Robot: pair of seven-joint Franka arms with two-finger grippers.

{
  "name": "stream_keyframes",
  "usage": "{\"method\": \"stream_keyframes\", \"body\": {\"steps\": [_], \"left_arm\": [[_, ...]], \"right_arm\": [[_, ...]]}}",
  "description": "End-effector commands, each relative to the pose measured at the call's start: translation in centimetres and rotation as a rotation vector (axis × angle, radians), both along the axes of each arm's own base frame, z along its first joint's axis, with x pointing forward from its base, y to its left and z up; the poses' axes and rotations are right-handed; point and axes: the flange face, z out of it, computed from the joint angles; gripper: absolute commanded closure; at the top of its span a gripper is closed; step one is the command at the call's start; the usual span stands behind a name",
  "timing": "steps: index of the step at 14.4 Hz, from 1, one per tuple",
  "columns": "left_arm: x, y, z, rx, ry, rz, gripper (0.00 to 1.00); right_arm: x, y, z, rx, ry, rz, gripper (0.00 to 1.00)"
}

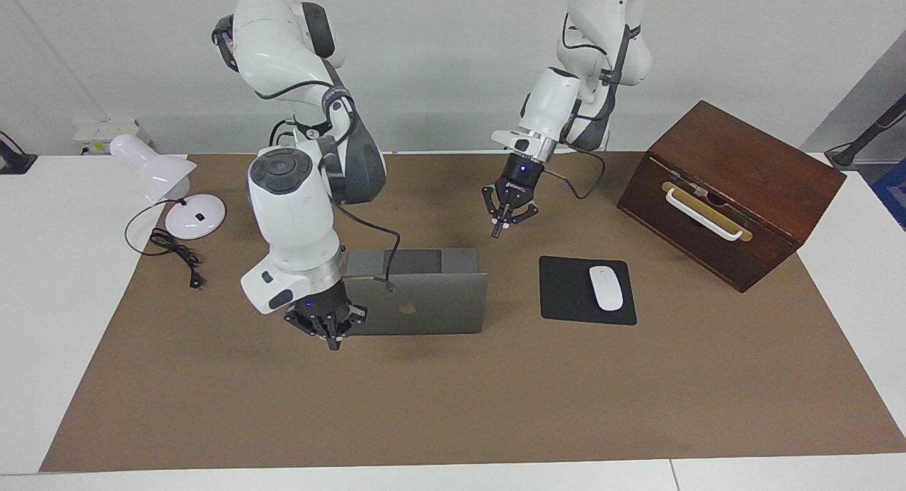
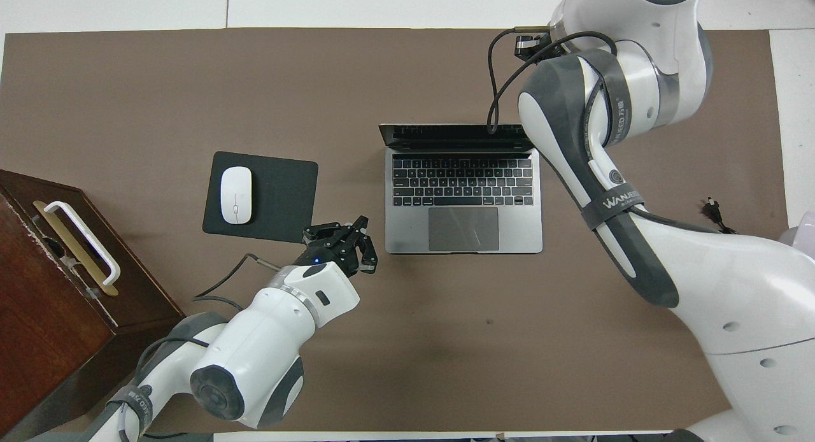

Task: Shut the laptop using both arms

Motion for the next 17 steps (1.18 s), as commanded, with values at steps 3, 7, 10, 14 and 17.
{"method": "stream_keyframes", "body": {"steps": [3,7,10,14,17], "left_arm": [[0.4,-1.7,-2.8,-0.032,-0.052,0.003,1.0],[1.3,-3.1,-4.1,-0.03,-0.057,-0.005,1.0],[1.5,-3.3,-5.4,-0.012,-0.042,-0.011,1.0],[1.5,-3.5,-7.1,0.013,-0.025,-0.023,1.0],[1.6,-4.7,-8.3,0.021,-0.018,-0.039,1.0]], "right_arm": [[-1.9,1.4,1.1,0.006,0.047,-0.001,1.0],[-2.0,1.4,1.1,0.006,0.055,-0.002,1.0],[-2.1,1.4,1.0,0.029,0.069,-0.007,1.0],[-2.7,1.7,0.6,0.046,0.134,-0.013,1.0],[-3.0,1.7,1.4,0.063,0.131,-0.013,1.0]]}}
